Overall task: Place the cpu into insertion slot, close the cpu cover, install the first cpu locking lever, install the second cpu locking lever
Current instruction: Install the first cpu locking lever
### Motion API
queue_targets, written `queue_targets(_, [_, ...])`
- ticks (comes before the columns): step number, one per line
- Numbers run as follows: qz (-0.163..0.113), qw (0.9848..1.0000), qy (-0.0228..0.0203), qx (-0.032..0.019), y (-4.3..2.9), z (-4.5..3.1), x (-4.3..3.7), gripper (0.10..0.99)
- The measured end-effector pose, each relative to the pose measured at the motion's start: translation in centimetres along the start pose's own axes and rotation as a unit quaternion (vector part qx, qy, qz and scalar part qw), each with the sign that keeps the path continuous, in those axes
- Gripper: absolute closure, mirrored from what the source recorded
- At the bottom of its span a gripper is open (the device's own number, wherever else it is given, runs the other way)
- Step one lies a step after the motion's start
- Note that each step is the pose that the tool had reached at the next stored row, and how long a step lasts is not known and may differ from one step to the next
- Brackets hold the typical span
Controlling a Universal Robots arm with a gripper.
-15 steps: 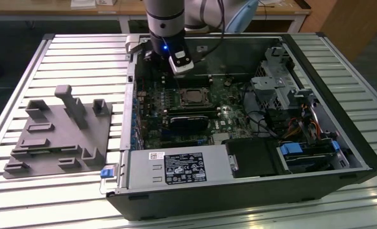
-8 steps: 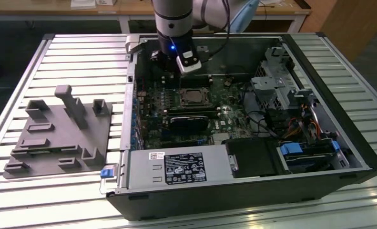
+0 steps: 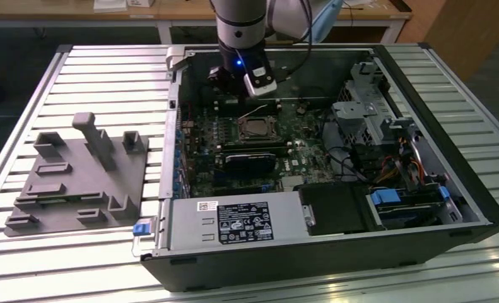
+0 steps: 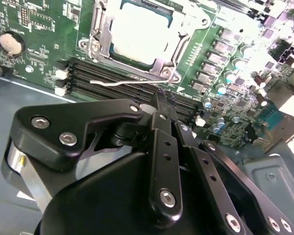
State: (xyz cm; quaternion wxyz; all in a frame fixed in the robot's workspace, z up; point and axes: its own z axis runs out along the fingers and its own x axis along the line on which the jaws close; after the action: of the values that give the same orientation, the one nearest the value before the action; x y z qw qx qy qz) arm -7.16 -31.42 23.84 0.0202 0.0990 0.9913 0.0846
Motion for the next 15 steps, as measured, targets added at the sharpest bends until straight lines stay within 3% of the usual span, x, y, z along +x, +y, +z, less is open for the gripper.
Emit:
queue_targets(3, [0.000, 1.0000, -0.0010, -0.0002, 0.00, 0.00, 0.02, 0.980])
queue_targets(4, [-0.001, 1.0000, -0.0044, -0.0006, 0.00, 0.00, 0.04, 0.980])
queue_targets(11, [-0.009, 0.9986, -0.0524, 0.0065, -0.05, 0.04, 0.28, 0.980])
queue_targets(13, [-0.012, 0.9979, -0.0626, 0.0138, -0.06, 0.07, 0.28, 0.980])
queue_targets(15, [-0.013, 0.9975, -0.0670, 0.0175, -0.08, 0.21, 0.24, 0.980])
